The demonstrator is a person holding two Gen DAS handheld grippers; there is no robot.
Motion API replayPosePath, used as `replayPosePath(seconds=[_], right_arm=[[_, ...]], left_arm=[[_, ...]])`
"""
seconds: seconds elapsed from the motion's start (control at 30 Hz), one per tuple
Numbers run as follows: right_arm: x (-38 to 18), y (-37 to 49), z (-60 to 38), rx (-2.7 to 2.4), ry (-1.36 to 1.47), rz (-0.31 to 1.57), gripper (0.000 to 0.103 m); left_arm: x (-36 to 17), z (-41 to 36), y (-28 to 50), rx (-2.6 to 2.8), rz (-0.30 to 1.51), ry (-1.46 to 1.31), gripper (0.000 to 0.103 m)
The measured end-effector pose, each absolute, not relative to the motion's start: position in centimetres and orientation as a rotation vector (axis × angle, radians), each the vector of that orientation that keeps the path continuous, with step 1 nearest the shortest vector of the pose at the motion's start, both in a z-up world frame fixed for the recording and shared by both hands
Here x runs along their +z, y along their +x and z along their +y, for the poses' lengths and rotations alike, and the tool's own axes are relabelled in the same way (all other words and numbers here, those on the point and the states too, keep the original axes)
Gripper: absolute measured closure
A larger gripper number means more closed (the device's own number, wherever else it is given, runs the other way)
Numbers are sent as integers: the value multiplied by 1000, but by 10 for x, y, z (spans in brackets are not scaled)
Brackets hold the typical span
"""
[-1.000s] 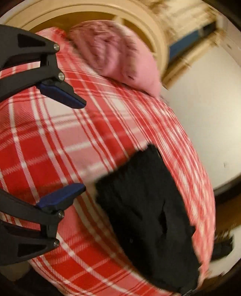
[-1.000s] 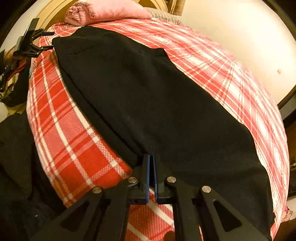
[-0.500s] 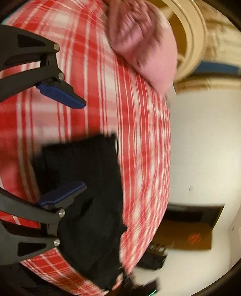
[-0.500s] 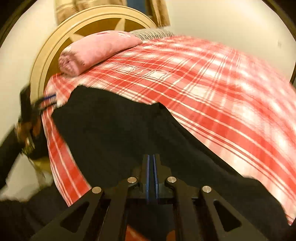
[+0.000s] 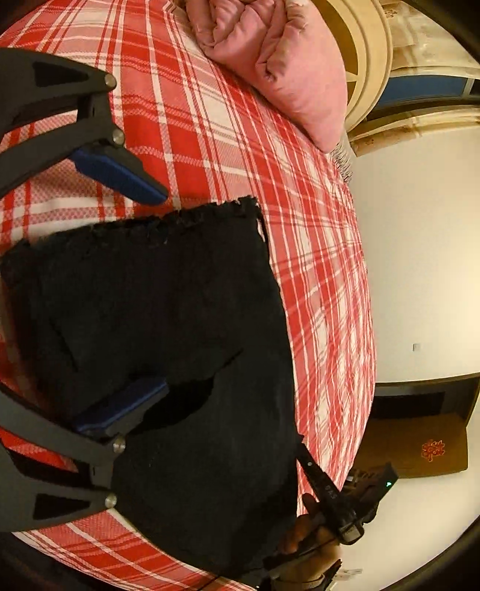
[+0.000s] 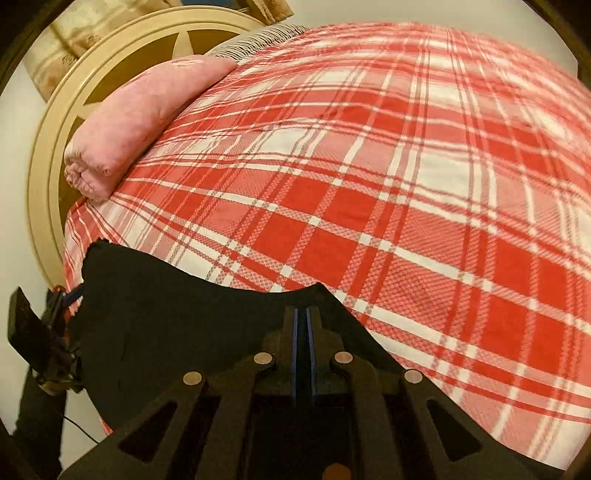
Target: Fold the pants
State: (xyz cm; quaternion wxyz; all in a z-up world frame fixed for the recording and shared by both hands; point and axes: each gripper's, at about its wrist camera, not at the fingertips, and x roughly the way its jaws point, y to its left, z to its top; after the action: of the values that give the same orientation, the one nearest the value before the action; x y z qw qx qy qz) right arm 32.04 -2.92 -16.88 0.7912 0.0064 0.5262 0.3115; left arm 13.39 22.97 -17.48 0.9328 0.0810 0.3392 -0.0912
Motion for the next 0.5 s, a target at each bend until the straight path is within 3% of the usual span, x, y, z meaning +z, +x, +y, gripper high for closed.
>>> replayPosePath(seconds=[0.33, 0.5], right_arm=[[-181, 339, -37, 649, 85, 1157, 102], [-151, 311, -53, 626, -38, 1108, 96]], left_arm=[[-180, 231, 143, -201, 716, 144, 0], [-160, 228, 127, -142, 676, 171, 0]])
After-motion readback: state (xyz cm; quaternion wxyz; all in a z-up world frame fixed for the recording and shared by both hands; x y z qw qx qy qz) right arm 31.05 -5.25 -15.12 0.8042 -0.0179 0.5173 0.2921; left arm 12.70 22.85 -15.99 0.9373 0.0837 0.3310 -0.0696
